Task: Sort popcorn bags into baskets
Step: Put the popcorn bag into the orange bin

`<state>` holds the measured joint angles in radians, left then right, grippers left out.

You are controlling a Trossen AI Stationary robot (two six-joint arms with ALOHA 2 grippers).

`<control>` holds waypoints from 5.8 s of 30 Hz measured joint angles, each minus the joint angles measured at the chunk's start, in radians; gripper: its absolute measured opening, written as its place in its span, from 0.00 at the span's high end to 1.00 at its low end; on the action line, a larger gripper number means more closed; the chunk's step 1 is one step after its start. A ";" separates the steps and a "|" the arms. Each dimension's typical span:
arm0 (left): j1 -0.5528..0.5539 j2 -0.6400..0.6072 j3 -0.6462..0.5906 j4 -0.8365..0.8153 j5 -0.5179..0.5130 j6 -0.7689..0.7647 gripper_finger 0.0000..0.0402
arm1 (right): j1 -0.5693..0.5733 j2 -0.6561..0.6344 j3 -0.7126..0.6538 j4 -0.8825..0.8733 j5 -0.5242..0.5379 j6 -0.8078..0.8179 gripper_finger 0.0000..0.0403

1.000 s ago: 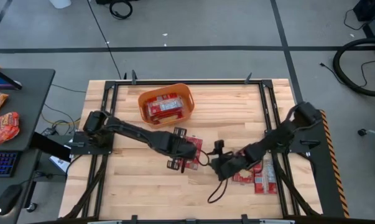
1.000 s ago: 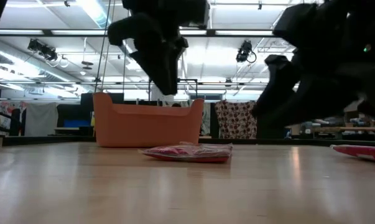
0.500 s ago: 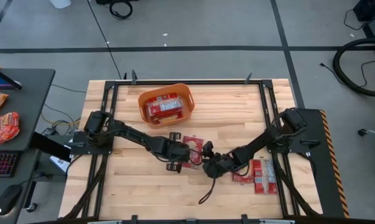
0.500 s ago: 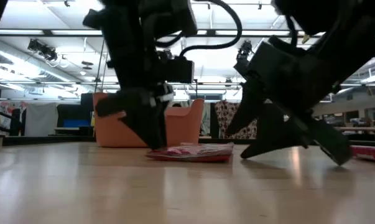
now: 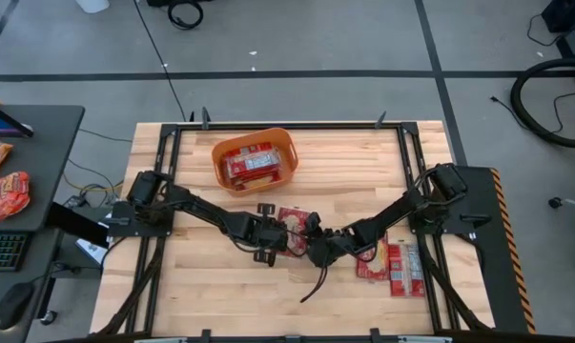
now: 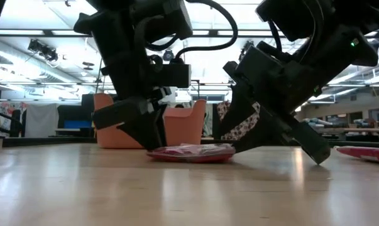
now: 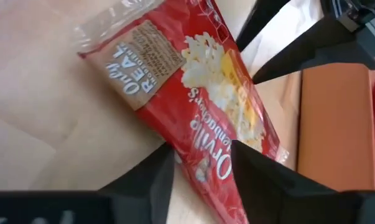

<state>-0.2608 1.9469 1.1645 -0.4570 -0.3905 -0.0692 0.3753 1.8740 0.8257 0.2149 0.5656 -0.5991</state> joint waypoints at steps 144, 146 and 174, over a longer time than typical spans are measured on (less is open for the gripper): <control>0.440 -0.843 -0.203 -0.107 0.100 0.031 0.58 | 0.180 -0.452 0.049 -1.105 -0.415 1.348 0.71; 0.405 -0.842 -0.201 -0.043 0.182 -0.031 0.58 | 0.180 -0.452 0.029 -1.131 -0.491 1.403 0.71; 0.168 -0.821 -0.204 0.206 0.211 -0.031 0.58 | 0.008 -0.451 -0.114 -0.478 -0.410 1.084 0.71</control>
<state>-0.0926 1.1261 0.9604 -0.2510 -0.1792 -0.0999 0.3829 1.4227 0.7114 -0.2632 0.1559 0.4845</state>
